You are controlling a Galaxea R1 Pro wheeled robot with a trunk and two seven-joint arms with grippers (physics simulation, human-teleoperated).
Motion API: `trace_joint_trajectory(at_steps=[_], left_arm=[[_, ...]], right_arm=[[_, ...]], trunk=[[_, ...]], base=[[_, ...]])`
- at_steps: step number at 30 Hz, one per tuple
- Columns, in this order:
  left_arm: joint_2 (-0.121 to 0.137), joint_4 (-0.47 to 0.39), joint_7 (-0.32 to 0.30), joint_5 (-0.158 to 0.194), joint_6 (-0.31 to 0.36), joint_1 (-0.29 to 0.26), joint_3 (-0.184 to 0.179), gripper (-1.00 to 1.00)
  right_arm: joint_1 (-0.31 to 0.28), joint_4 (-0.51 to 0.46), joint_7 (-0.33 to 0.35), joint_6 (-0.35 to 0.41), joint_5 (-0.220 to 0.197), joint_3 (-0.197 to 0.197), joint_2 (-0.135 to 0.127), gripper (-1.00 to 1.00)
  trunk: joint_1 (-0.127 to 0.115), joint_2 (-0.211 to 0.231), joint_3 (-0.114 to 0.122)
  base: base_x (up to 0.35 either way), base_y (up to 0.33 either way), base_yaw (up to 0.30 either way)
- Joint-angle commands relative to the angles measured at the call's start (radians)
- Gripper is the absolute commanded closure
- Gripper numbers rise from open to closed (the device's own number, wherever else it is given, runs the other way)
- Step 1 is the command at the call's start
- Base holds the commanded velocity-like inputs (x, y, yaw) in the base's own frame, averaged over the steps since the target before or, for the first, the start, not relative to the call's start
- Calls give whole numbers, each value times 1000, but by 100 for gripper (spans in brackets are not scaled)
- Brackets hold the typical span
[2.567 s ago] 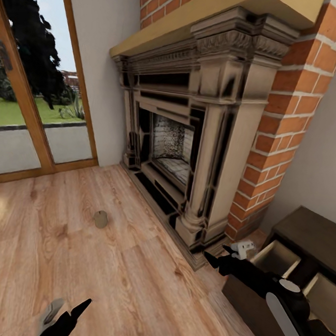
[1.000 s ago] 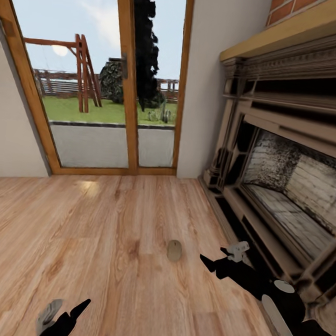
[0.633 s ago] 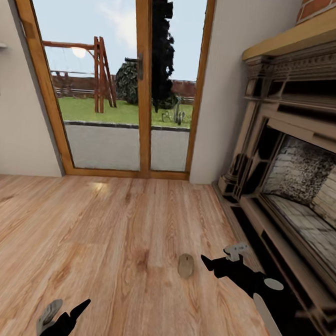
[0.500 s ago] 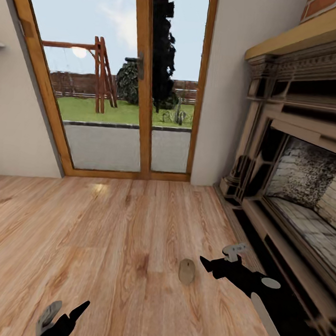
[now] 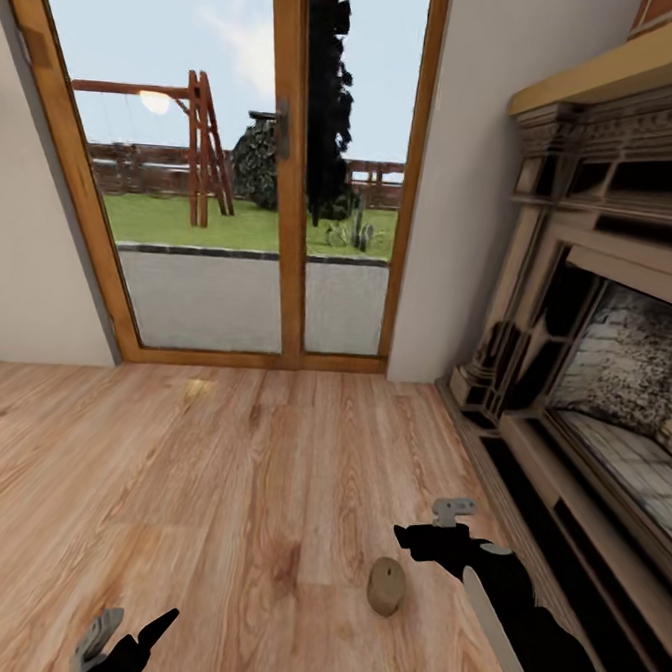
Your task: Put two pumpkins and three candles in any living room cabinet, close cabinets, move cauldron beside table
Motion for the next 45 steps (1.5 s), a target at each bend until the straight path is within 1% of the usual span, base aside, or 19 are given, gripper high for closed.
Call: trace_joint_trajectory(at_steps=[1, 4, 5, 6, 7, 8, 13, 14, 15, 18, 19, 21, 22, 28, 35, 40, 41, 43, 45], left_arm=[[0, -1, -1, 8, 9, 0, 2, -100], [3, -6, 0, 13, 16, 0, 1, -100], [4, -14, 0, 18, 20, -1, 0, -100], [5, -23, 0, 17, 23, -2, 0, -100], [7, -49, 10, 11, 27, -3, -4, -100], [9, -88, 60, -2, 33, -4, -10, -100], [0, -123, 182, -14, 36, -5, -15, -100], [-1, -130, 221, -13, 37, -6, -17, -100], [-2, -133, 235, -13, 37, -6, -17, -100], [-3, -139, 261, -14, 38, -7, -18, -100], [-3, -140, 269, -17, 36, -7, -20, -100], [-4, -139, 274, -21, 30, -7, -27, -100], [-3, -137, 278, -23, 25, -7, -38, -100], [-2, -128, 285, -28, 15, -8, -62, -100], [0, -125, 286, -27, 16, -8, -61, -100], [0, -116, 292, 0, 29, -8, -44, -100], [2, -120, 294, 11, 33, -8, -44, -100], [3, -124, 296, 15, 37, -9, -46, -100], [9, -135, 303, 25, 52, -12, -43, -100]], right_arm=[[-5, 11, -8, 3, -8, 2, 4, -100], [-35, 71, -11, 4, -7, 3, 22, -100], [-55, 107, -11, 4, -8, 3, 29, -100], [-66, 128, -11, 4, -8, 3, 32, -100], [-90, 172, -13, 4, -8, 3, 39, -100], [-127, 249, -17, 3, -7, 3, 53, -100], [-209, 430, -35, -2, -4, 4, 89, -100], [-252, 520, -42, -9, -3, 4, 105, -100], [-272, 565, -45, -16, -2, 4, 112, -100], [-324, 683, -51, -56, 0, 4, 125, -100], [-354, 749, -53, -100, 1, 4, 130, -100], [-378, 802, -55, -143, 2, 4, 134, -100], [-394, 840, -56, -173, 2, 4, 138, -100], [-421, 910, -51, -225, 1, 7, 152, -100], [-422, 915, -46, -224, 1, 9, 153, -100], [-421, 912, -45, -222, 1, 16, 153, -100], [-421, 912, -43, -215, 1, 34, 154, -100], [-421, 911, -41, -199, 1, 66, 154, -100], [-422, 904, -37, -145, -6, 140, 154, -100]], trunk=[[0, 0, -1], [0, 0, -1], [0, 0, -1], [0, 0, -1], [0, 0, -1], [0, 0, -1], [0, 0, -1], [0, 0, -1], [0, 0, -1], [0, 0, -1], [0, 0, -1], [0, 0, -1], [0, 0, -1], [0, 0, -1], [0, 0, -1], [0, 0, -1], [0, 0, -1], [0, 0, -1], [0, 0, -1]], base=[[132, 45, 0], [76, 26, 0], [35, 12, 0], [28, 9, 0], [18, 6, 0], [9, 3, 0], [5, 2, 0], [2, 1, 0], [2, 1, 0], [0, 0, 0], [0, 0, 0], [0, 0, 0], [23, 0, 0], [211, 0, 0], [292, 0, 0], [82, 0, 0], [32, 0, 0], [23, 0, 0], [9, 0, 0]])
